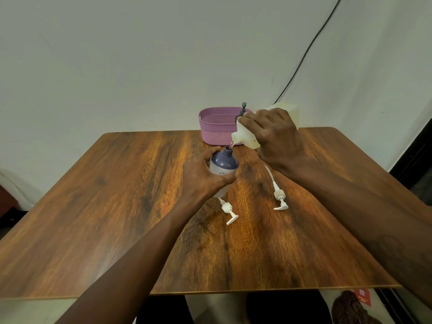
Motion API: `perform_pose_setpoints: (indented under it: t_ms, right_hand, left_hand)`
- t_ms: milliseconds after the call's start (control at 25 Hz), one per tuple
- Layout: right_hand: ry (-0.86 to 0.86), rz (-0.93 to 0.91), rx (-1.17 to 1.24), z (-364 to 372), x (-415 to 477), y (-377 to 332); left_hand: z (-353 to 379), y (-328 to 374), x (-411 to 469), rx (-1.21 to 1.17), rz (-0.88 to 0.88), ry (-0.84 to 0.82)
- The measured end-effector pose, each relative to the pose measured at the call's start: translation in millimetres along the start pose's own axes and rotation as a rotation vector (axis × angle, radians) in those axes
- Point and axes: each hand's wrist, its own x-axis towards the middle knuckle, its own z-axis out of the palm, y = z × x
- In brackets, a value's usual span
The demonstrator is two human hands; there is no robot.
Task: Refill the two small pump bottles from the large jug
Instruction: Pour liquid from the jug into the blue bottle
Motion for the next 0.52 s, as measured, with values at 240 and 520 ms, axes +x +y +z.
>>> perform_pose_setpoints:
  t_ms: [240, 520]
  right_hand:
    - [-0.021, -0.011, -0.024, -1.0, 0.9, 0.5]
    - [-0.024, -0.026, -0.031, -0.9, 0.7, -0.4]
  left_hand:
    - [0.3, -2.1, -0.5, 0.005, 0.001, 0.002]
    - [-0.2, -1.1, -1.9, 0.002, 0.000, -0.006]
